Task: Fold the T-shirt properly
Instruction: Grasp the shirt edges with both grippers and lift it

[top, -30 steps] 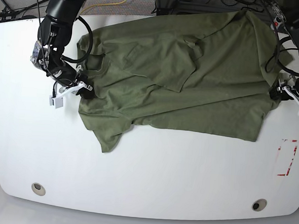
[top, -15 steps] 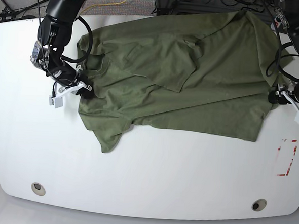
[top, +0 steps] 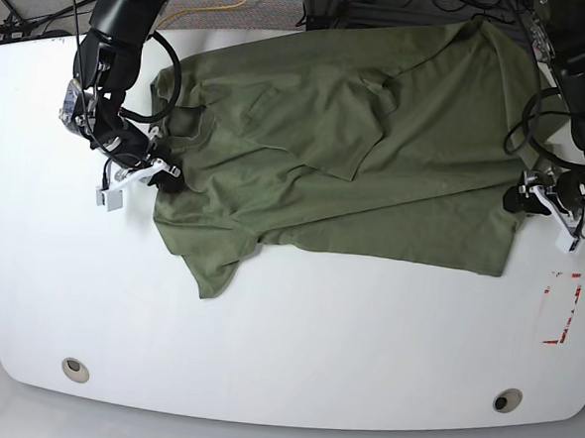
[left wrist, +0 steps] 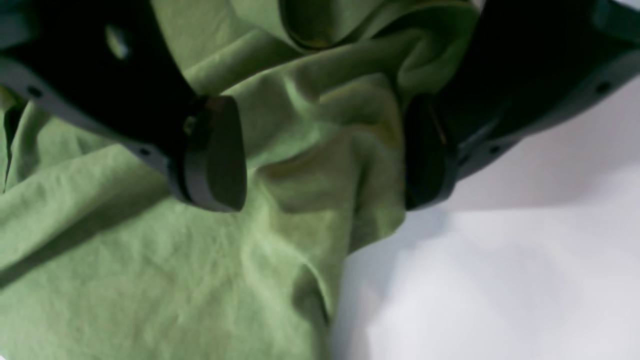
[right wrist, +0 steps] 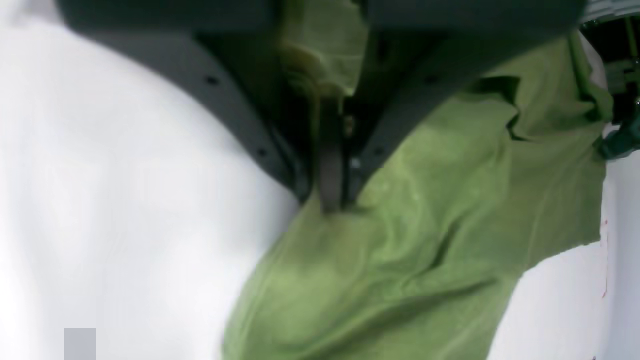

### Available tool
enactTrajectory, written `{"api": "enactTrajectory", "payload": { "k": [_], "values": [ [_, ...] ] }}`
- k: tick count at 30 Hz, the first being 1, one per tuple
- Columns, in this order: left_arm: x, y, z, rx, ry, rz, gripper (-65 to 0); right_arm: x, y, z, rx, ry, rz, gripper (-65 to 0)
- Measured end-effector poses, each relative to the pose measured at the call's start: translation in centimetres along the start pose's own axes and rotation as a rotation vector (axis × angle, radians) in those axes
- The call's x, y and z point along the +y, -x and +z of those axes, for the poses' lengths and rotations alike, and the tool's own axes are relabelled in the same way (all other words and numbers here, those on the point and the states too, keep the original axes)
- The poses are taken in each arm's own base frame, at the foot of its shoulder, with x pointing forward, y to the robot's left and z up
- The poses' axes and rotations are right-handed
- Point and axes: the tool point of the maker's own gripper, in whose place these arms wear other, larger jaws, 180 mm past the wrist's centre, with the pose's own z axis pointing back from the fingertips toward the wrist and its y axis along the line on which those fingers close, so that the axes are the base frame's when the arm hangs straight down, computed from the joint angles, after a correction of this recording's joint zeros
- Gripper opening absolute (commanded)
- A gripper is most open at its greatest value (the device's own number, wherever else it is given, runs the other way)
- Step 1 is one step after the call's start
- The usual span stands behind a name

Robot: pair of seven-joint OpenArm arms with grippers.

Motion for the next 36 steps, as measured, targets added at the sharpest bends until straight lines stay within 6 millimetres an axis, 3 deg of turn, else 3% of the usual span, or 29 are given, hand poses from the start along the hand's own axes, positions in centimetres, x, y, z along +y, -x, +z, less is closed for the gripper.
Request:
{"api": "enactTrajectory", "payload": {
  "k": [2, 5, 16, 21, 25, 30, 34, 36],
  "values": [
    [0.1, 0.3, 0.0, 0.008, -0.004, -0.001, -46.8, 0.0, 0.0, 0.0, -0.001, -0.001, 0.0, -65.0],
    [0.2, 0.8, 0.0, 0.022, -0.008, -0.001, -58.3, 0.0, 0.0, 0.0, 0.0, -0.001, 0.0, -65.0],
    [-0.2, 0.8, -0.3, 0.03, 0.002, -0.011, -61.1, 0.1, -0.1, 0.1, -0.006, 0.0, 0.001, -65.0],
    [0.5, 0.6, 1.1, 0.041, -0.046, -0.055, -61.1, 1.6, -2.7, 1.6, -0.093, -0.01, 0.08, -65.0],
    [0.5, -1.5, 3.4, -0.023, -0.094, -0.142, -61.1, 1.6, -3.9, 2.7, -0.115, -0.001, 0.13, -65.0],
    [-1.1, -3.2, 4.2, -0.046, -0.106, -0.223, -61.0, 1.3, -4.7, 3.0, -0.114, 0.015, 0.15, -65.0],
    [-2.8, -5.0, 4.5, -0.082, -0.108, -0.269, -61.0, 2.3, -7.7, 3.2, -0.162, 0.004, 0.19, -65.0],
    [-4.0, -7.0, 4.8, -0.117, -0.102, -0.305, -61.1, 2.9, -9.8, 3.5, -0.2, -0.003, 0.213, -65.0]
  ]
}}
